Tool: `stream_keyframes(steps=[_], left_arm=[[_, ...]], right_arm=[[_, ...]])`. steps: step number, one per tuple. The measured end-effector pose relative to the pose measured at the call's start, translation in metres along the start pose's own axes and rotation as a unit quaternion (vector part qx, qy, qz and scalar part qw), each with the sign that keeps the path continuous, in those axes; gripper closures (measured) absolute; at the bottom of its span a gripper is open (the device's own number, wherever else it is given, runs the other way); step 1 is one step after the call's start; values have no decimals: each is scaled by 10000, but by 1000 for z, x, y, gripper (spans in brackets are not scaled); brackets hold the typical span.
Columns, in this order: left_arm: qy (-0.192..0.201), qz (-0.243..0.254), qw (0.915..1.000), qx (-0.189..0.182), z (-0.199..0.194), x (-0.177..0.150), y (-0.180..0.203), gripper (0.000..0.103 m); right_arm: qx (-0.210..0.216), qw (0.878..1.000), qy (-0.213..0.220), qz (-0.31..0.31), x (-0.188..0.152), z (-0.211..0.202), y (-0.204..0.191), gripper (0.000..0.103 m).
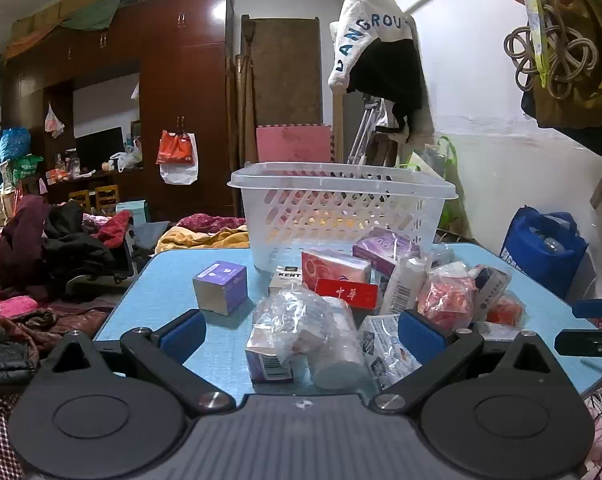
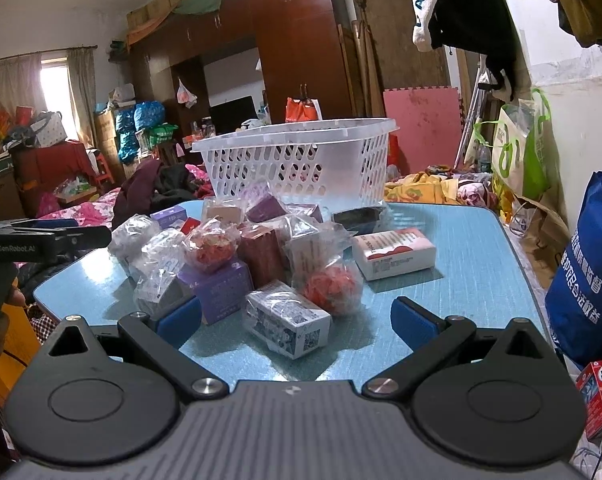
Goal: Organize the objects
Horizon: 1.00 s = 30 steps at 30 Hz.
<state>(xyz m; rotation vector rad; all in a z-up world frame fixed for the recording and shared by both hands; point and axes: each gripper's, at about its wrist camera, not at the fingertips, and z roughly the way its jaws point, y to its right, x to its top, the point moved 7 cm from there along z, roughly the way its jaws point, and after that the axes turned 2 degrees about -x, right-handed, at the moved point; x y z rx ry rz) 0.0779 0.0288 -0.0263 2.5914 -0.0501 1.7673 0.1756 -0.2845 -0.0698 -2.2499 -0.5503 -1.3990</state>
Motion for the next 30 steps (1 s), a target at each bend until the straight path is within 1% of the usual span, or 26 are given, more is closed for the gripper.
stream_keyframes(steps=[12,30], left_arm=[[7,72,9999,-83,-1,-1,4,0],[-22,72,9999,-105,0,-2,5,0]], right_arm=[[-11,10000,4,2,0,1,0,0],[-9,10000,-22,-23,-1,2,0,0]])
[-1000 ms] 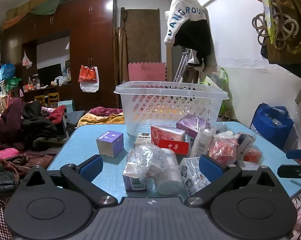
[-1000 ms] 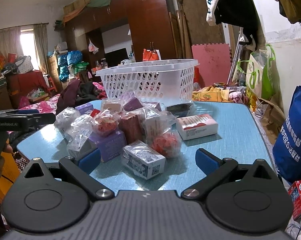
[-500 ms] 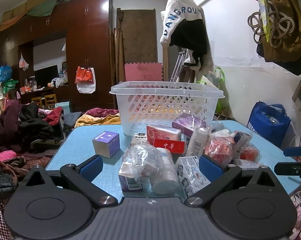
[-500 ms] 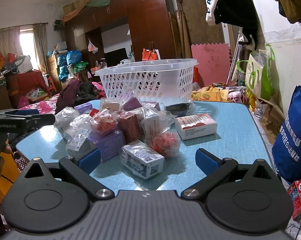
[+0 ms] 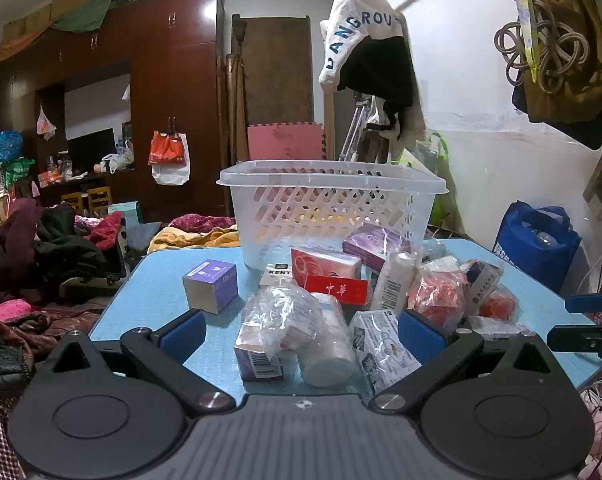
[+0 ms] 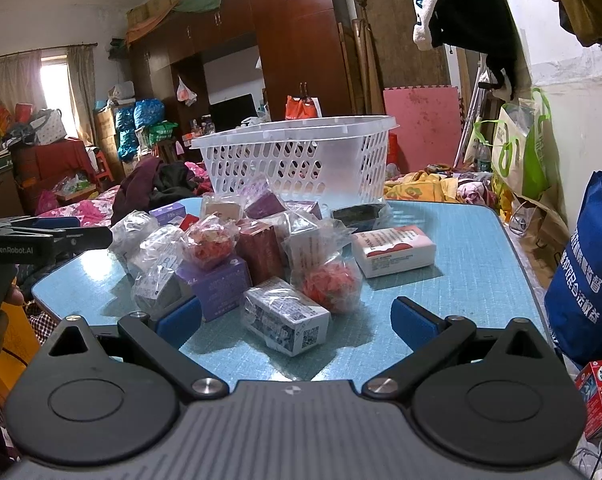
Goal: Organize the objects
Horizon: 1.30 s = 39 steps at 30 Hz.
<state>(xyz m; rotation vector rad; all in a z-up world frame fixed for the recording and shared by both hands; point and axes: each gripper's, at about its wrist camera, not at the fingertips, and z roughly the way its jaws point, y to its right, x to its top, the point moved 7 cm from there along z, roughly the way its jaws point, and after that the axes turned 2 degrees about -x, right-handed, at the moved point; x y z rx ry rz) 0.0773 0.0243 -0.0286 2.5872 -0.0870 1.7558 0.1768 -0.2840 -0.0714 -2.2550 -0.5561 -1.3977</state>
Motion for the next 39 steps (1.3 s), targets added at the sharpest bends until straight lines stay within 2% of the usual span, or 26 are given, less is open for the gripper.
stream_keyframes(steps=[39], left_arm=[[-67,1,10000,-31,4,-4,1,0]], right_arm=[[110,9999,-46,-26,-5,4,-4,0]])
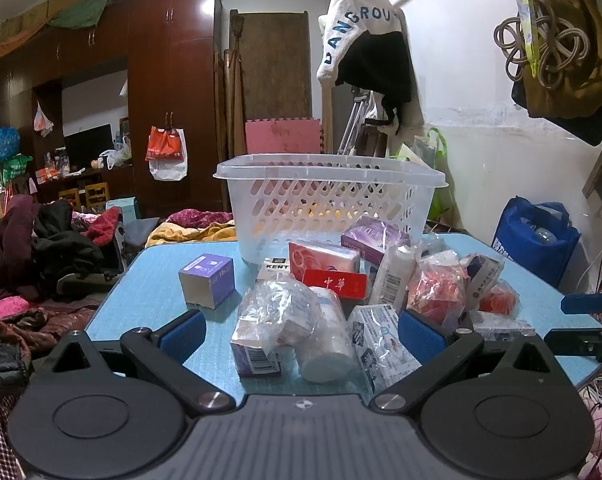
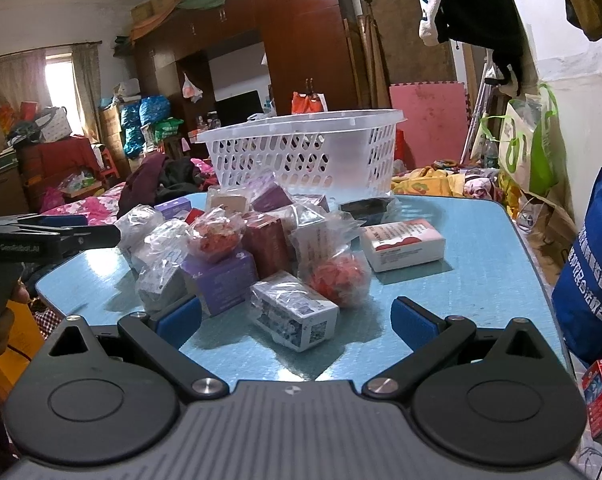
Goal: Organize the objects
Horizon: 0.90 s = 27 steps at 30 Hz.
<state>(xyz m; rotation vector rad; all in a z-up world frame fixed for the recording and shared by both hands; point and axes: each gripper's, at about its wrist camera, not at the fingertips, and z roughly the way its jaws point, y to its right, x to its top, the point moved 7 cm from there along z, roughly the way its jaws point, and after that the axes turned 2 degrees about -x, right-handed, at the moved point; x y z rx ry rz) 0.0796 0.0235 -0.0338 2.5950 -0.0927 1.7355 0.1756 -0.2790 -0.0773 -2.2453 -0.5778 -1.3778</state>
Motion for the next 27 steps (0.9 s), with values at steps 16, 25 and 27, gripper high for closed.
stream_keyframes(steps=[16,25,27], left_arm=[[13,-23,9999,-163,24,1,-21,9],[9,-185,9997,-160,40,-4,-23,39],[41,-283,9995,-126,41,-3,-26,49]], right_arm=[[-12,9999,33,142,-9,21,6,1],[-115,9998,-143,-97,-13,38,-5,30],[-179,9996,-123,-180,-13,37,-7,35]])
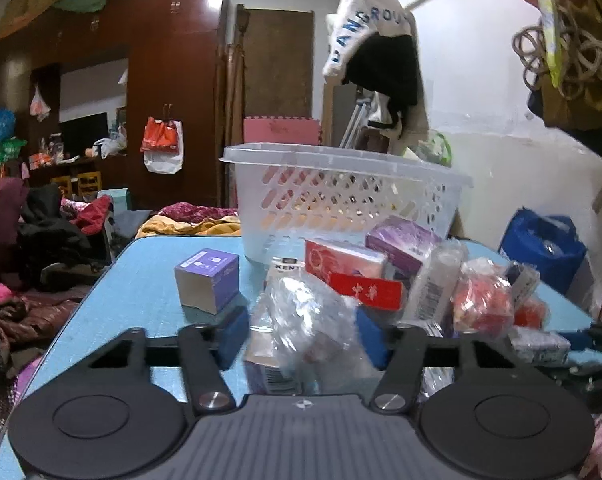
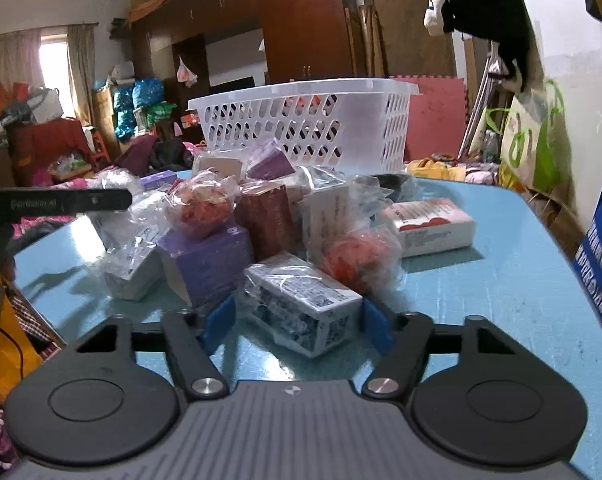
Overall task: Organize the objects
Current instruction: 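Grasp the clear plastic bag with the left tool while the right grasps the white QR-code box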
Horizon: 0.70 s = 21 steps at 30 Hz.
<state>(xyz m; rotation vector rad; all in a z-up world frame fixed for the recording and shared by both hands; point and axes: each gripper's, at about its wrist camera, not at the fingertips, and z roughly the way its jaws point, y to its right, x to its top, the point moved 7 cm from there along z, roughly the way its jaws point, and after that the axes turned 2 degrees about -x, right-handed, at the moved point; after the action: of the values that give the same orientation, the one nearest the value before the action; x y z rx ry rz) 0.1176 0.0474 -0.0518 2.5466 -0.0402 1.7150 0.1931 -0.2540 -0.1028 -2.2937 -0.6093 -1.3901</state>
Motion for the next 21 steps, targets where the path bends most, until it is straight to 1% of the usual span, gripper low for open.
stream_keyframes(steps=[3,4,6,13,14,21], left_arm=[[44,32,9999,161,2,1,-1,57],[47,9,9999,165,2,1,-2,57],[60,-50,9999,130,1,2,-5,57],[208,-213,9994,163,1,7,-13,57],[232,-234,9993,182,0,8,-13,57],[246,-245,9993,129,1,13,-11,57]], right_arm=[[31,10000,0,-52,1,-1,-1,36],[77,10000,7,-37,1,-2,-1,36],[149,9999,49,-31,1,-6,-1,49],[197,9994,286,-15,7,-15,0,51],[205,9992,327,-35,8,-18,0,58],[235,9977,629,-4,21,-36,6,58]])
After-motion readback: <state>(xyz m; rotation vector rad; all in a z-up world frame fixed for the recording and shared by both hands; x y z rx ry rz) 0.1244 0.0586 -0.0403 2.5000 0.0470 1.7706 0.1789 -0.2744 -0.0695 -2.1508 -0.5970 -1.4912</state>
